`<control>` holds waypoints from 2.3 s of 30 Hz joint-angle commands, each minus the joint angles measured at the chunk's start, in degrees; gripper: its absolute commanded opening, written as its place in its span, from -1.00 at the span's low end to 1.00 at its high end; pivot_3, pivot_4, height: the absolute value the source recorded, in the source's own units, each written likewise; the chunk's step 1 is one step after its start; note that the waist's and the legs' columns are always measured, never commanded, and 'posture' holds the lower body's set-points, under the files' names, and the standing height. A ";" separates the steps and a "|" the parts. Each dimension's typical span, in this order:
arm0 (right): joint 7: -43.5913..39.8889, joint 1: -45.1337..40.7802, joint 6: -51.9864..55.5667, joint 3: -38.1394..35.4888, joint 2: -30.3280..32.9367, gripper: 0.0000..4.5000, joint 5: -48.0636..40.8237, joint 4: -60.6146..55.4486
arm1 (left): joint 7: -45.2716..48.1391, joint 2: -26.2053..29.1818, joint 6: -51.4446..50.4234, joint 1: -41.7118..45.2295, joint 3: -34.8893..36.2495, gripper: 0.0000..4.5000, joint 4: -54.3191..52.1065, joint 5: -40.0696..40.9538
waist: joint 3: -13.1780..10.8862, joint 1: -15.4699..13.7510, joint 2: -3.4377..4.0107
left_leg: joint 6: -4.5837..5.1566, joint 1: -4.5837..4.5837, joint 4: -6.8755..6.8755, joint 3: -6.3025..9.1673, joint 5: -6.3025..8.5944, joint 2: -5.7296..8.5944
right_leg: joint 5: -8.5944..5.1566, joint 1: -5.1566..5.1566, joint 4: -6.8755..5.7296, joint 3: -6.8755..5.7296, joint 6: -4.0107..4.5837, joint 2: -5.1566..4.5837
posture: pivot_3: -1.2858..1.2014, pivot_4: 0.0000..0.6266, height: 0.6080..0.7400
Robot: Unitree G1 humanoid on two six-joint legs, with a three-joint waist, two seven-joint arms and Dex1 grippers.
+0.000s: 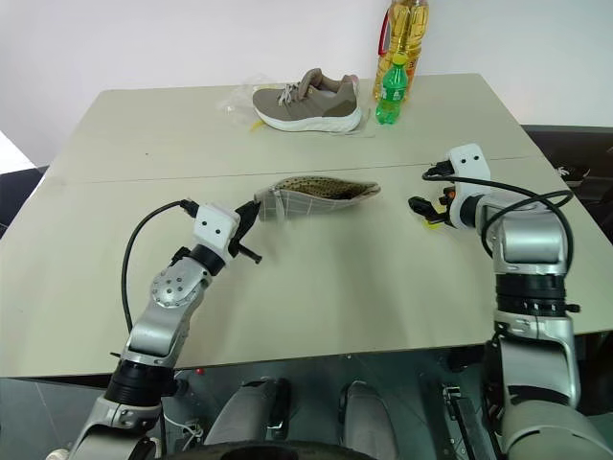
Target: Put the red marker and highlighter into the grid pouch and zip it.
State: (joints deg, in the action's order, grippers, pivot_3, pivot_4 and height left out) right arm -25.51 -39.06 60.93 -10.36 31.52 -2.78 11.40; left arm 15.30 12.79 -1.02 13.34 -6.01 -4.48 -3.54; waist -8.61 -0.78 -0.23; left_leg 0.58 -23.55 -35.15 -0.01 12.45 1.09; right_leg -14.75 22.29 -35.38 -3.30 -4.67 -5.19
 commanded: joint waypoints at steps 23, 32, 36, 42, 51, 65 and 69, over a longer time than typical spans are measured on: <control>-3.80 0.90 -18.95 10.37 10.39 -0.62 1.68 -2.95 | -0.77 -0.47 4.15 -1.26 -0.58 -1.00 -0.48 -2.11 | -0.01 -0.02 0.03 | 0.03 0.00 -0.03 -0.09 -0.01 0.07 | -0.01 0.01 -0.11 0.00 -0.07 0.18 | 0.03 -0.52 0.86; -27.38 14.87 -36.29 8.76 22.03 -0.62 -7.86 -20.32 | 1.95 0.66 4.09 -1.65 -0.61 -1.00 -0.63 -0.24 | -0.04 0.06 -0.05 | 0.08 0.11 -0.07 -0.07 0.03 -0.04 | -0.08 -0.09 -0.09 0.01 -0.18 0.21 | 0.03 -0.52 0.86; -27.88 14.60 -35.97 9.83 21.30 -0.62 -7.85 -21.71 | 2.53 0.44 4.01 -1.66 -0.85 -1.00 -0.89 0.15 | -0.04 -0.08 -0.05 | 0.08 0.11 -0.11 -0.07 0.03 -0.04 | -0.08 -0.10 -0.08 0.02 -0.17 0.14 | 0.03 -0.52 0.86; -27.62 12.79 -37.50 12.69 20.87 -0.62 -4.76 -19.98 | 3.13 0.19 3.82 -2.09 -1.07 -1.00 -1.71 0.14 | -0.04 -0.19 -0.05 | 0.07 0.08 -0.11 -0.07 0.04 -0.03 | -0.09 -0.08 -0.05 0.03 -0.14 0.06 | 0.03 -0.52 0.86; -27.60 9.01 -43.06 18.14 21.68 -0.62 3.69 -18.21 | 5.59 1.09 4.21 -2.50 -1.87 -1.00 -3.21 0.10 | -0.04 -0.09 -0.04 | 0.06 0.08 -0.08 -0.07 0.04 -0.03 | -0.10 -0.05 -0.05 0.03 -0.11 0.03 | 0.03 -0.52 0.86; -29.70 3.84 -52.92 28.05 19.37 -0.62 17.31 -24.00 | 11.65 4.34 5.86 -3.05 -6.40 -1.00 -5.13 -0.82 | -0.03 -0.12 -0.04 | 0.06 0.07 -0.06 -0.06 0.04 -0.02 | -0.15 -0.04 -0.01 0.03 -0.01 0.01 | 0.03 -0.52 0.86; -29.02 3.23 -54.75 27.82 18.47 -0.62 19.40 -22.90 | 11.94 4.26 5.70 -3.36 -6.42 -1.00 -5.64 -0.65 | -0.03 -0.11 -0.03 | 0.06 0.07 -0.07 -0.06 0.04 0.00 | -0.15 -0.05 0.00 0.03 -0.01 -0.02 | 0.03 -0.52 0.86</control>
State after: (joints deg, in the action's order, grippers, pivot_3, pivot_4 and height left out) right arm -55.34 -34.22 7.38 18.74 50.23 15.68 -10.92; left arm 27.18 17.23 3.43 9.81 -12.23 -7.03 -4.74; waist -8.64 -0.89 -0.27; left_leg 0.64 -23.48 -35.22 -0.07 12.49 1.08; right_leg -14.90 22.24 -35.37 -3.27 -4.68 -5.21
